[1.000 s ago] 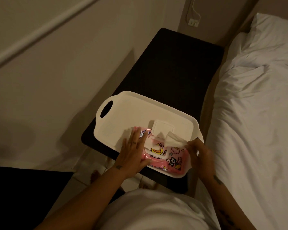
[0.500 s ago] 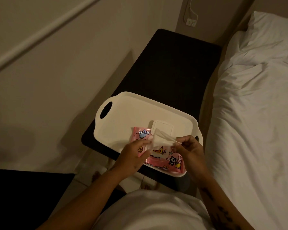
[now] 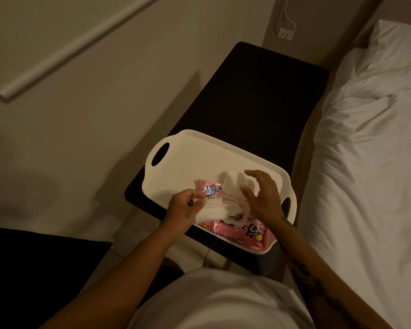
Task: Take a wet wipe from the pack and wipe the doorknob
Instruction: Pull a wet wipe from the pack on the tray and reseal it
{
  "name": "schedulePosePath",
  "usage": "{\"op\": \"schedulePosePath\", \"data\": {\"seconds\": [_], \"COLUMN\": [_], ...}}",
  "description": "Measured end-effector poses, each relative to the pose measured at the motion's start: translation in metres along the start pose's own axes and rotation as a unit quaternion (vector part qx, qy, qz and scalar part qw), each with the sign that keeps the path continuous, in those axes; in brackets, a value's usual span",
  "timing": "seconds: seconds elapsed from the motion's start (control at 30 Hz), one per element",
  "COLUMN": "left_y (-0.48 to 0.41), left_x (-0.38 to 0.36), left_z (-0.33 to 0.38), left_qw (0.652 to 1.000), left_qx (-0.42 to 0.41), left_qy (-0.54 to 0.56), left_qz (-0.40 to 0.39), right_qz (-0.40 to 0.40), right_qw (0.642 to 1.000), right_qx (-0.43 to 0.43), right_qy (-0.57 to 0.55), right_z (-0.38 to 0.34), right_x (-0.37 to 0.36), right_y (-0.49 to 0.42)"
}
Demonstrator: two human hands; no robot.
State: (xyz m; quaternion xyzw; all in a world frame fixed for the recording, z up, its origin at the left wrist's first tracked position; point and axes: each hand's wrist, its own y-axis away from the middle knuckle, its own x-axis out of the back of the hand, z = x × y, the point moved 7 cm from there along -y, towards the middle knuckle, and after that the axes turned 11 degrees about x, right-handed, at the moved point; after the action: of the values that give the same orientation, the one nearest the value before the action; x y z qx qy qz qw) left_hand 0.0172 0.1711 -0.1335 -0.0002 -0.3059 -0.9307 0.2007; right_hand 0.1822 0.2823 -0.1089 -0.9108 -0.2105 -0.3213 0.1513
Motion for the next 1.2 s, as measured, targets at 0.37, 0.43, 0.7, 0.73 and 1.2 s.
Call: {"op": "schedulePosePath", "data": {"seconds": [0.37, 0.43, 0.7, 0.73, 1.2], "left_y": [-0.004, -0.006, -0.007, -0.008, -0.008], "left_x": [0.027, 0.032, 0.05, 0.049, 0.037], "left_z": [-0.015, -0.02, -0.02, -0.021, -0.021], "left_qw": [0.999, 0.999, 0.995, 0.995, 0.993], "left_qx": [0.015, 0.017, -0.005, -0.007, -0.038], "left_qy": [0.021, 0.022, -0.013, -0.015, -0.091], "left_qz": [0.021, 0.033, 0.104, 0.102, 0.063], "right_qz": [0.027, 0.004, -0.113, -0.117, -0.153], "right_qw": [0.997, 0.994, 0.96, 0.957, 0.956], "right_qx": [0.055, 0.099, 0.223, 0.227, 0.204], "right_qy": [-0.037, -0.037, 0.128, 0.138, 0.145], "right_z": [-0.018, -0.032, -0.031, -0.03, -0.017], "right_x": [0.004, 0.0, -0.045, -0.046, -0.057], "right_y": [0.014, 0.025, 0.068, 0.069, 0.073]}}
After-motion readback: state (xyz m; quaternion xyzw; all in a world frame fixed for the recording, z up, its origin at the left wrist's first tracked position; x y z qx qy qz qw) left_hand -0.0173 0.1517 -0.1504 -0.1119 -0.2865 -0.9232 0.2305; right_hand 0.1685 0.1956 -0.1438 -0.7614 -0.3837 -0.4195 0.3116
